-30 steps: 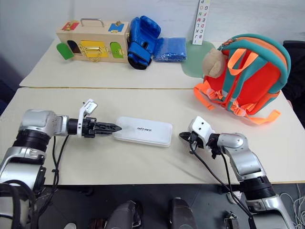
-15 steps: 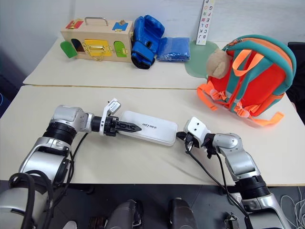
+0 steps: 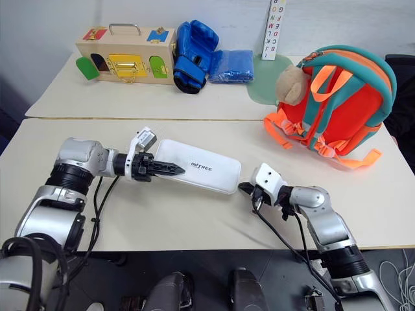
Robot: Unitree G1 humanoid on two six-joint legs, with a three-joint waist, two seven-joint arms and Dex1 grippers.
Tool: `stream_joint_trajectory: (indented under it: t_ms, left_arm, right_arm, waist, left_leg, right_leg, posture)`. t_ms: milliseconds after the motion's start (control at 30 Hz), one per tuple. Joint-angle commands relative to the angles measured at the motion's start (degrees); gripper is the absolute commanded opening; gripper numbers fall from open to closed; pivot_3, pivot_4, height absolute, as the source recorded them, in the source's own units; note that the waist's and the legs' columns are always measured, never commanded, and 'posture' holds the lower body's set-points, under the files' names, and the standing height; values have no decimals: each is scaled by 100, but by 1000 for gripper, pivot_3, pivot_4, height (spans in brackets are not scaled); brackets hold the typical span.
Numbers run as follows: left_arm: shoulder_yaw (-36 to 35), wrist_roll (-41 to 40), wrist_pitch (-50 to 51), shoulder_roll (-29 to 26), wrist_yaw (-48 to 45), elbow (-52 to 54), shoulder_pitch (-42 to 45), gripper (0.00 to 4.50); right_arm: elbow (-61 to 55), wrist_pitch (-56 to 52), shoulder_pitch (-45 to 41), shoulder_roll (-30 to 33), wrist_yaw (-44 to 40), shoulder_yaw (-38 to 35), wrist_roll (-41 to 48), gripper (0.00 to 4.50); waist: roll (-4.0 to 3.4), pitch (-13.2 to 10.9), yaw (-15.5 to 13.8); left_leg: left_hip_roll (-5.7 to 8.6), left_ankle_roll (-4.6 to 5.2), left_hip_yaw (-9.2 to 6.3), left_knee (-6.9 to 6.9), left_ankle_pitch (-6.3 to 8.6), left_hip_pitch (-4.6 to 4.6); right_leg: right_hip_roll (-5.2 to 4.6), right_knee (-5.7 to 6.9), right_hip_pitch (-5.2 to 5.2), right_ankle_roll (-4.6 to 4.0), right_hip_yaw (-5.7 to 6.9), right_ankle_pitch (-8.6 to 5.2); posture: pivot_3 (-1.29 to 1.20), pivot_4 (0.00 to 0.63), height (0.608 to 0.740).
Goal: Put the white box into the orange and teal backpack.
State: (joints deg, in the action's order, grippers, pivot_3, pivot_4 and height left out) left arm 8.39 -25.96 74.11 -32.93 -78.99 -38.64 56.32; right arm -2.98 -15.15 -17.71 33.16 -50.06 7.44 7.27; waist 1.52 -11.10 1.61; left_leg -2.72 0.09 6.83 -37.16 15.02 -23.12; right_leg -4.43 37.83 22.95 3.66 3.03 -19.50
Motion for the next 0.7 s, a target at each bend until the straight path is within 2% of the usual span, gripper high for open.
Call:
stream_joint_trajectory:
  t_ms: [33, 67, 167, 267, 367, 533, 567, 700]
  left_arm:
    - [-785, -585, 536, -106, 281, 650, -139, 1428]
    - [-1002, -715, 696, -95, 410, 850, -217, 1428]
    - [-1688, -1065, 1128, 21, 923, 1669, -497, 1428]
    - [-2868, -1324, 1703, 526, 1803, 2661, -705, 1428]
    - [-3652, -1361, 1813, 1055, 2670, 3477, -909, 1428]
    - [-4437, -1544, 1839, 1572, 3580, 4659, -1294, 1428]
    - [-4579, -1568, 1838, 1624, 3706, 4844, -1342, 1428]
    - [-4825, -1698, 1762, 1750, 4040, 5174, -1364, 1428]
  right_arm:
    - [-519, -318, 222, 149, 223, -529, 251, 0]
    - [-671, -447, 311, 189, 278, -699, 337, 0]
    - [-1338, -1301, 732, 349, 343, -1627, 1097, 578]
    - [-1746, -2487, 1088, 548, 612, -3375, 2254, 1591]
    - [-1552, -3035, 965, 758, 890, -4069, 2661, 2584]
    - [-954, -3347, 360, 1118, 1070, -4193, 2882, 4282]
    - [-737, -3257, 69, 1101, 1153, -4000, 2785, 4470]
    - [362, -2717, -1040, 770, 1543, -3159, 2194, 4470]
  waist:
    - [0, 0, -2]
    - [0, 0, -3]
    - [0, 0, -8]
    - [0, 0, -66]
    - [1, 0, -107]
    - [1, 0, 10]
    - [1, 0, 17]
    - [1, 0, 44]
  left_leg:
    - [0, 0, -1, -1, 0, -1]
    - [0, 0, -2, -2, 0, -4]
    - [0, 0, -4, -2, 0, -5]
    - [2, 0, -15, -2, 0, -10]
    - [3, 5, -16, -8, 0, -4]
    - [2, 2, -12, 12, -1, 22]
    - [-1, -6, -11, 15, -4, 23]
    - [-4, -20, 1, 16, -12, 26]
  right_leg:
    - [-1, 1, 0, 0, 0, 0]
    - [-1, 1, 3, 0, 0, 0]
    - [-3, 4, 3, 0, -1, 0]
    - [-4, 4, 2, 1, 1, 0]
    - [-5, -3, -13, 10, 1, 5]
    - [-1, -8, -28, 12, -2, 7]
    - [4, -7, -26, 12, -2, 7]
    - [13, -6, -19, 11, -12, 6]
  posture:
    - [0, 150, 740]
    - [0, 150, 740]
    - [0, 150, 740]
    - [0, 150, 740]
    - [0, 150, 740]
    - [0, 150, 740]
    - [0, 150, 740]
    - [0, 150, 740]
